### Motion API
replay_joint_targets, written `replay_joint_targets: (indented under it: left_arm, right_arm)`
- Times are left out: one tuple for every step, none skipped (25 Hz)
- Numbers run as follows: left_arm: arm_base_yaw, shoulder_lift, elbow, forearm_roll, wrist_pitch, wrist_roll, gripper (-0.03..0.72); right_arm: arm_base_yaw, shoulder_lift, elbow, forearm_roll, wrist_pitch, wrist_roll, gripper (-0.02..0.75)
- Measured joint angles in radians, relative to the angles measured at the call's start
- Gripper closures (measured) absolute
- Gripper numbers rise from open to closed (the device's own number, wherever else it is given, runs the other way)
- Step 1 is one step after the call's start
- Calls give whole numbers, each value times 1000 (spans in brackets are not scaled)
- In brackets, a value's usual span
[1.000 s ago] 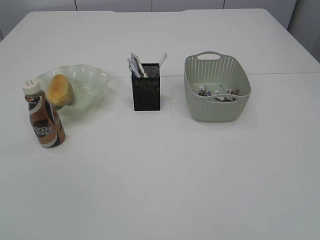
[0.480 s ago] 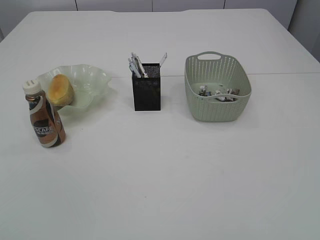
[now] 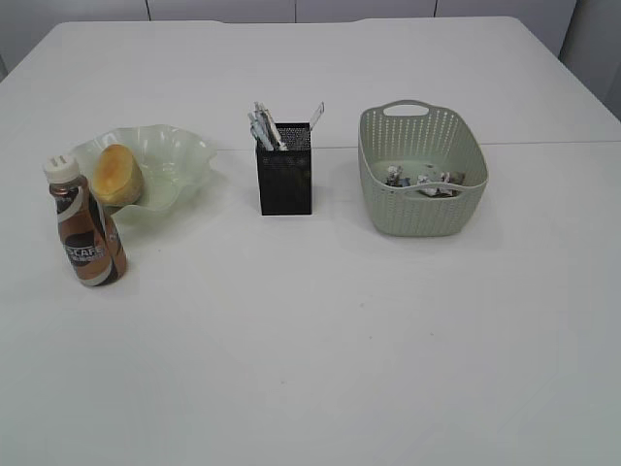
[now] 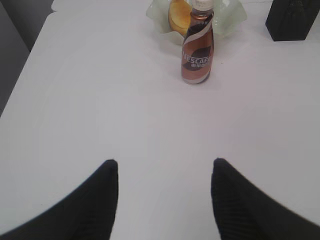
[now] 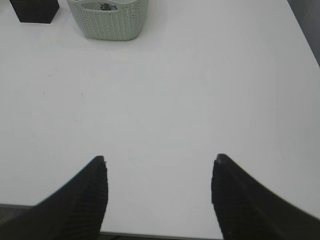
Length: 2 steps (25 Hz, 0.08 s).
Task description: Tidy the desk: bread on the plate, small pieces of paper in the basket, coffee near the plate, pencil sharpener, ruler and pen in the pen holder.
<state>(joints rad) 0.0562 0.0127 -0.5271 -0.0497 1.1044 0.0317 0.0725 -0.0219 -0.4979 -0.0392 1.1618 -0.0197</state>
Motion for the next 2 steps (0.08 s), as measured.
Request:
replay_joint_targets:
  left_arm:
    - [0,0,0,0,0,0,254]
    - [0,0,0,0,0,0,255]
  right_arm:
    - [0,0,0,0,0,0,261]
    - [0,0,0,0,0,0,262]
